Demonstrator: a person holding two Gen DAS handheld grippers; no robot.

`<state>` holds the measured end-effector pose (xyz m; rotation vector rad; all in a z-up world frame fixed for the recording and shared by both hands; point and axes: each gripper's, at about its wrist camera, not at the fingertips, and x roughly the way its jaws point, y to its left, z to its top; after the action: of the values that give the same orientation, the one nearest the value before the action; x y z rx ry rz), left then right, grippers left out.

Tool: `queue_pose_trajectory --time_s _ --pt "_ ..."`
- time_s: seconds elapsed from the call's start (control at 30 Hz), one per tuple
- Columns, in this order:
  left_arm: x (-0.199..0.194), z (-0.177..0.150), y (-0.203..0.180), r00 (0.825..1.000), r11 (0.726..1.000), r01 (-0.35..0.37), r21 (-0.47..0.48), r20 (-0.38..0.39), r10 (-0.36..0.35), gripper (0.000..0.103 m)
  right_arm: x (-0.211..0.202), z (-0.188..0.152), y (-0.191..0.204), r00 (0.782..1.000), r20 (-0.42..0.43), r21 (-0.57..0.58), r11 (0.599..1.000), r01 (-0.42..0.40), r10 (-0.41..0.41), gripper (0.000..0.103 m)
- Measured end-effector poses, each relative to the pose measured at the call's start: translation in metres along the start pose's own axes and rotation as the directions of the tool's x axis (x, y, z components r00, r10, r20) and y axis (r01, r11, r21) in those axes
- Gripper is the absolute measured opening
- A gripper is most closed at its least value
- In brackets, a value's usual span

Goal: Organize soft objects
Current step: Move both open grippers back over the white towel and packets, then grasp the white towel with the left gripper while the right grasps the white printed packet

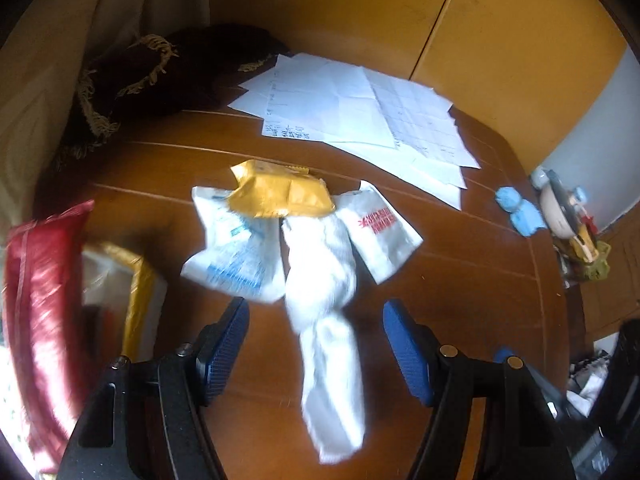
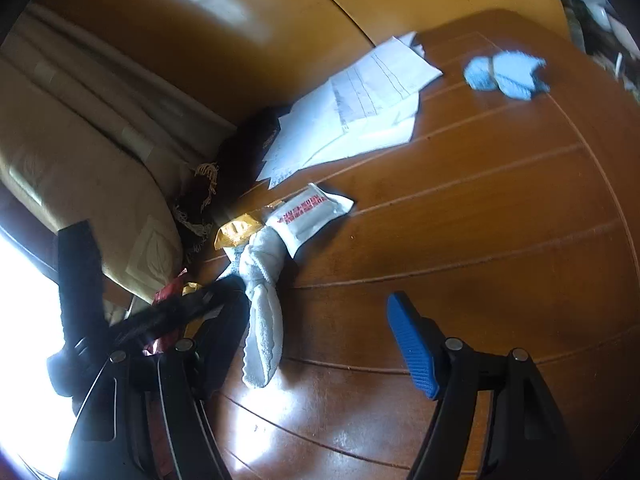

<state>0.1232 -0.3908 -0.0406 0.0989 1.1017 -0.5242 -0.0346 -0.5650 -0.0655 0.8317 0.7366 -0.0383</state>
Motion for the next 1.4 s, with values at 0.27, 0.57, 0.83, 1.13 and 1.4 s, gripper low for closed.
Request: queue_pose_trajectory --time_s 0.27,0.57,0.83,1.13,1.4 --pt "0.023 0.002 -0.006 0.997 0.997 -0.08 0.004 -0.017 0.08 0.041 -0.002 0.0 -0.004 1.0 -0.02 0.025 0.999 -0.021 0.022 0.072" --pt "-0.005 -0.046 0.002 0.998 0.999 -0.011 0.04 -0.06 0.014 0.039 0.004 -0.002 -0.004 0.999 -0.034 0.01 1.0 -0.006 0.006 0.072" --pt "-0.032 -0.09 0.03 0.995 0.997 0.073 -0.02 -0.063 -0.075 0.039 0.016 -0.005 0.009 0.998 -0.059 -0.065 0.998 0.001 -0.004 0.072" --pt "-0.048 -0.117 0.048 0.992 0.992 0.121 -0.021 -0.032 -0.121 0.039 0.073 0.041 0.044 0.974 -0.122 -0.155 0.973 0.172 -0.191 0.072" --pt "-0.05 -0.119 0.057 0.984 0.985 0.174 -0.023 -0.042 -0.175 0.039 0.114 0.053 0.06 0.939 -0.114 -0.222 0.929 0.296 -0.326 0.073"
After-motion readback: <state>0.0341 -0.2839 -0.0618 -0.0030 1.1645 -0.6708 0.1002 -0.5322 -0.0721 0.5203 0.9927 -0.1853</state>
